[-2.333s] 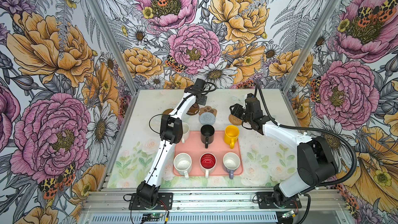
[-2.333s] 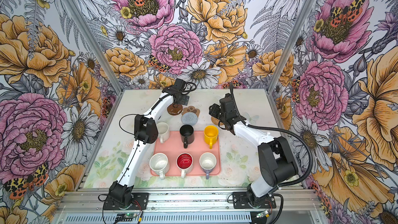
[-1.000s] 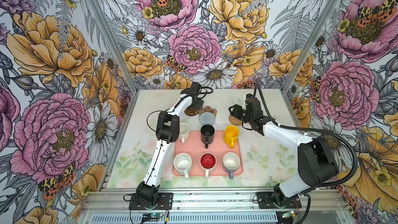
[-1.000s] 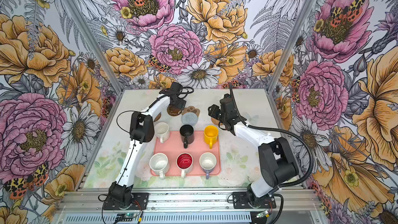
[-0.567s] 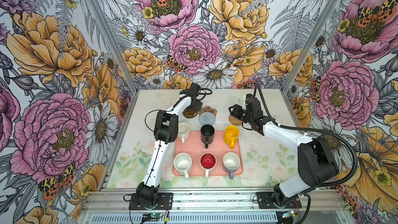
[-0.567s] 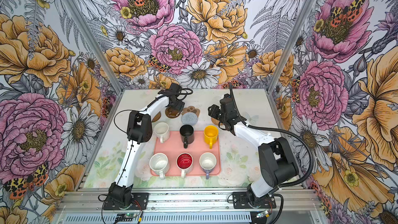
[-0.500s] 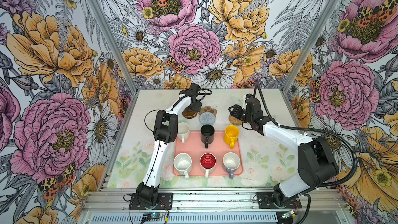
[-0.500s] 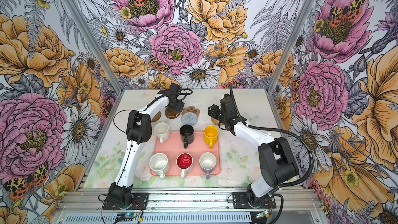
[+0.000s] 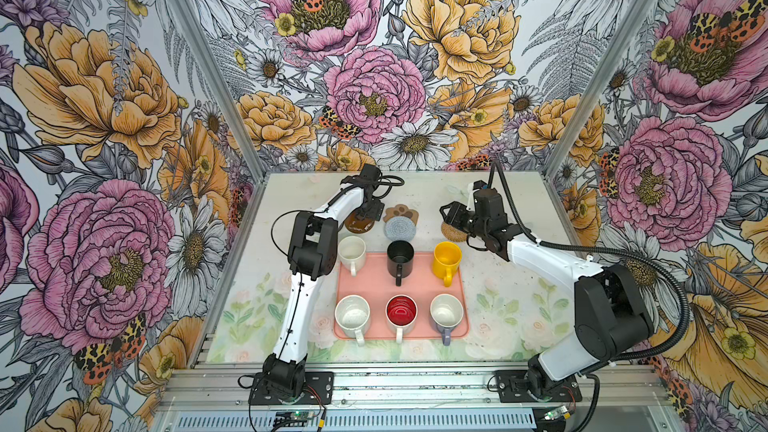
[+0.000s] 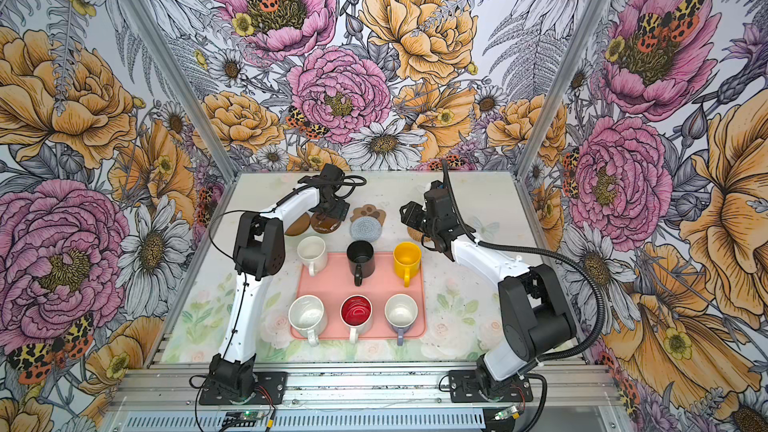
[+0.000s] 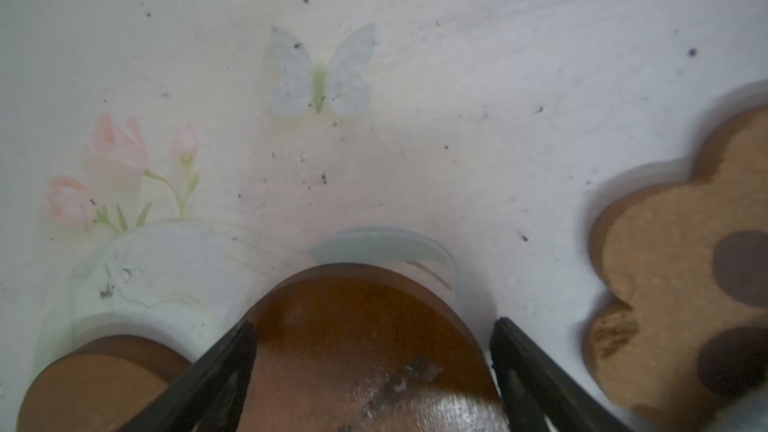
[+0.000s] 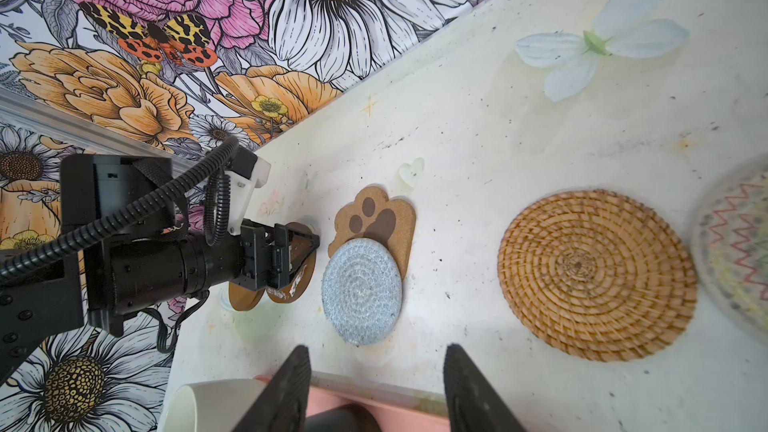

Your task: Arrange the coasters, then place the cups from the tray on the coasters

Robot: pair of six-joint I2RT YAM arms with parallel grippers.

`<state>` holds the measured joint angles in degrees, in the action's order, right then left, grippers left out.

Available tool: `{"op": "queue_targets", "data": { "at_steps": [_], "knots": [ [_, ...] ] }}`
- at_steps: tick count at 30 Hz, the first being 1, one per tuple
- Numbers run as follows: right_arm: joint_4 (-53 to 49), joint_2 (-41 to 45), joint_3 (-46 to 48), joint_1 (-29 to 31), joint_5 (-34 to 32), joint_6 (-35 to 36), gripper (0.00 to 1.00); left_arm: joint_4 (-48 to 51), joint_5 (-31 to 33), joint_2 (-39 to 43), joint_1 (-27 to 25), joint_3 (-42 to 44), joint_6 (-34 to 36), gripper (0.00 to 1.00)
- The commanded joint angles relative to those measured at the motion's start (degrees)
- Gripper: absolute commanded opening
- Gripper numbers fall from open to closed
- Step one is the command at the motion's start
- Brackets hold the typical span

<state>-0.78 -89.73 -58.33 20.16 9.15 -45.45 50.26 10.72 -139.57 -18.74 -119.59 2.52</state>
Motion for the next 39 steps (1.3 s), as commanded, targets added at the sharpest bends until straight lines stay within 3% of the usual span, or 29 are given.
{"op": "queue_targets", "data": {
  "at_steps": [1, 23, 39],
  "knots": [
    [1.6, -0.2, -1.1, 0.2, 0.6, -0.1, 0.54, 1.4, 2.7, 0.6, 1.7, 2.0, 0.8, 0.90],
    [1.6, 0.5, -0.9, 0.7, 0.7, -0.2, 0.54, 0.6, 1.9, 4.9, 1.9, 7.4, -0.4, 0.90],
    [2.0, -2.0, -3.8, 2.7, 1.8, -0.2, 0.54, 0.8, -1.0, 6.8, 1.8, 0.5, -1.5, 0.91]
  ]
}}
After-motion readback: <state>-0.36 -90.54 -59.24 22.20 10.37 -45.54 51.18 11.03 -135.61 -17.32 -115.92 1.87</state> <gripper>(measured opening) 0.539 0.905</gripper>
